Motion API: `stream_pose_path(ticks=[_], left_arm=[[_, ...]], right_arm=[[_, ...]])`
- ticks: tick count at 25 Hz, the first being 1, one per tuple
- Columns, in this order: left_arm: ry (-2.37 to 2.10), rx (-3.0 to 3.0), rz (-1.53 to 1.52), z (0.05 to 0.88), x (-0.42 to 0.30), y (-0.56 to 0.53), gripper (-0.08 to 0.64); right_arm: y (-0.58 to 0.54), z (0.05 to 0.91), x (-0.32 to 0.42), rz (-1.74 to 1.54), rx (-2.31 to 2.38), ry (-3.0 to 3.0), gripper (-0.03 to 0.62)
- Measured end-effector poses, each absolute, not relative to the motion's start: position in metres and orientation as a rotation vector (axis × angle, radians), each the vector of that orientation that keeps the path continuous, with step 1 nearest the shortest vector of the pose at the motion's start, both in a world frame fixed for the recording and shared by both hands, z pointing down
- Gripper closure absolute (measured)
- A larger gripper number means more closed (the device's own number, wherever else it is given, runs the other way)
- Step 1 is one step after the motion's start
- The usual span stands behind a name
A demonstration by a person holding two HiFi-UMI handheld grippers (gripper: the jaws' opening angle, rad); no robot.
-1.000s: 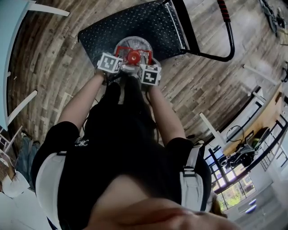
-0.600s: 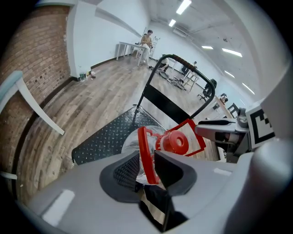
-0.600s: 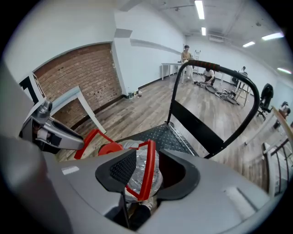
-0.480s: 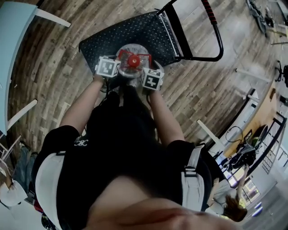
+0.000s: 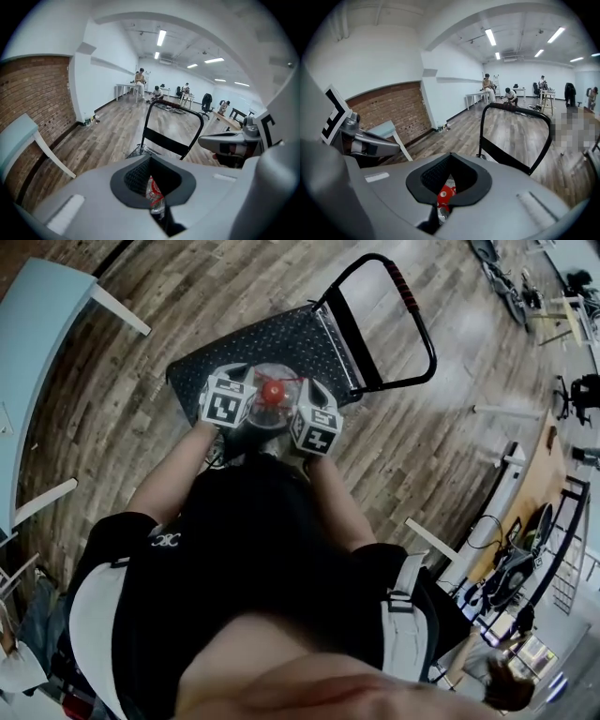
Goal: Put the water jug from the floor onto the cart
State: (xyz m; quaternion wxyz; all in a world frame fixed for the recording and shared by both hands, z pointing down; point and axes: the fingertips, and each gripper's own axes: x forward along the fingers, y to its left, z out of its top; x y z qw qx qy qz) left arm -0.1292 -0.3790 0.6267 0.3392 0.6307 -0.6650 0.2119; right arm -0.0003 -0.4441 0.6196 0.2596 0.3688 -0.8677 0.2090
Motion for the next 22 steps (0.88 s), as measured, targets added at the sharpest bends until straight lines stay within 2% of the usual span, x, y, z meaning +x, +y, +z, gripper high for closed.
stream_pose_path(ticks=[10, 22], left_arm=[[-1.889, 1.672, 0.385, 0.556, -0.142, -0.394, 0.56], [-1.888, 1.682, 0.312, 0.539, -0.135, -0.387, 0.56]], right_arm=[[-0.463, 0.526, -0.016, 0.534, 1.041, -2.593, 0.58], [-0.454, 0.512, -0.014, 0.542, 1.006, -2.638, 0.58]])
